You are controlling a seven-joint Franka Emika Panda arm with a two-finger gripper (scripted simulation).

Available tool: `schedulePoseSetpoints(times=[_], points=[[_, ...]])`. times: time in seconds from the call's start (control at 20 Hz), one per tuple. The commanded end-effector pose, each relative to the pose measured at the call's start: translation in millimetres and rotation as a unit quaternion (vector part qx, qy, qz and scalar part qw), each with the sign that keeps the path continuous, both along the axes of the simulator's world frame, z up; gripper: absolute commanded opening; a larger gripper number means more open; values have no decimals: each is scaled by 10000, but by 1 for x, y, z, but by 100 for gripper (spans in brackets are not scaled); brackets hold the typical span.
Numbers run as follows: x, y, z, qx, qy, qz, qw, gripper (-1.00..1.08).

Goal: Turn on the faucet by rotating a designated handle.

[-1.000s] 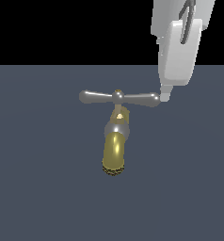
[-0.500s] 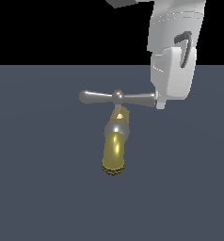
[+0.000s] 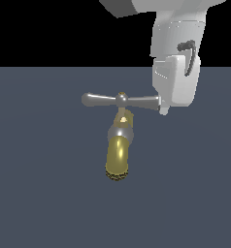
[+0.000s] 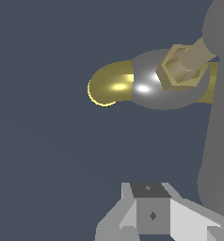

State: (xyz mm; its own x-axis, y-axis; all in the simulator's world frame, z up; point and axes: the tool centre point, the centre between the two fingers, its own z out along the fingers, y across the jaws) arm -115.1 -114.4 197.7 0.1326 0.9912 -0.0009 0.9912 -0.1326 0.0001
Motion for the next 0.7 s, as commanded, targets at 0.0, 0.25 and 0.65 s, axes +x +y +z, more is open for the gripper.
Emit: schedulePoseSetpoints(times=[0.0,0.25,0.65], points=[[0,0,0,1,-1,7,10000,-100],[8,-2,0,1,-1,5,10000,-100],[28,-6,0,1,-1,5,10000,-100]])
